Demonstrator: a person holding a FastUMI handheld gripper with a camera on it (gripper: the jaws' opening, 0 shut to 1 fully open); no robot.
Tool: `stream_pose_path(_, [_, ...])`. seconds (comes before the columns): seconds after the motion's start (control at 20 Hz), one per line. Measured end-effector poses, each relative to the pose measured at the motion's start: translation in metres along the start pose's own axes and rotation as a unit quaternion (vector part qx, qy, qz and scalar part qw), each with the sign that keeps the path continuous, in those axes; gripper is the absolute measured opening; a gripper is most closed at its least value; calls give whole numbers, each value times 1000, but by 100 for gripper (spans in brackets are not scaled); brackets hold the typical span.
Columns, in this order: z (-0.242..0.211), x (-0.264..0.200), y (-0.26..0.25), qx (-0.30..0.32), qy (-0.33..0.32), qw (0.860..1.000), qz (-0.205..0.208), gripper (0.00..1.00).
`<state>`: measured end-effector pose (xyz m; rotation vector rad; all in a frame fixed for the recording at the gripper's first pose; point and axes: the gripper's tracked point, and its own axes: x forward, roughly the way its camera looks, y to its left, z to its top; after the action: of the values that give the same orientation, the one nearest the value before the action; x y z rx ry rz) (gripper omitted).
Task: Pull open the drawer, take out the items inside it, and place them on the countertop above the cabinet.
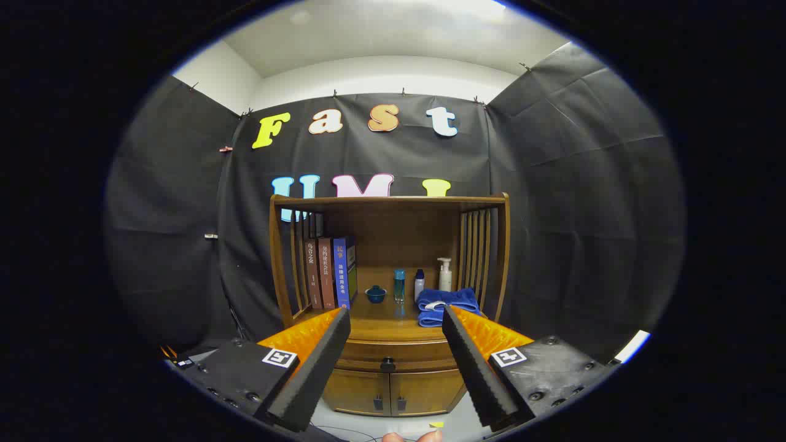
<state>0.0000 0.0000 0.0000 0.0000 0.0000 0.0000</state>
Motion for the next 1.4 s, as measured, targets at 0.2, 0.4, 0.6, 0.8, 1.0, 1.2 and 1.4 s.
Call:
stream_pose_path(0.2, [0, 0, 0, 1, 0, 1000, 3, 99])
stream_pose_path(0.4, [-1, -1, 0, -1, 4, 1000, 3, 99])
stream_pose_path(0.6, [-1, -1, 0, -2, 3, 1000, 3, 99])
stream_pose_path(0.8, [0, 0, -2, -2, 1, 1000, 2, 99])
stream_pose_path(1.0, [-15, 5, -3, -15, -5, 1000, -8, 99])
stream_pose_path(1.2, [-52, 15, 3, -18, -21, 1000, -6, 99])
stream_pose_path(1.4, [-103, 35, 4, -16, -15, 1000, -12, 99])
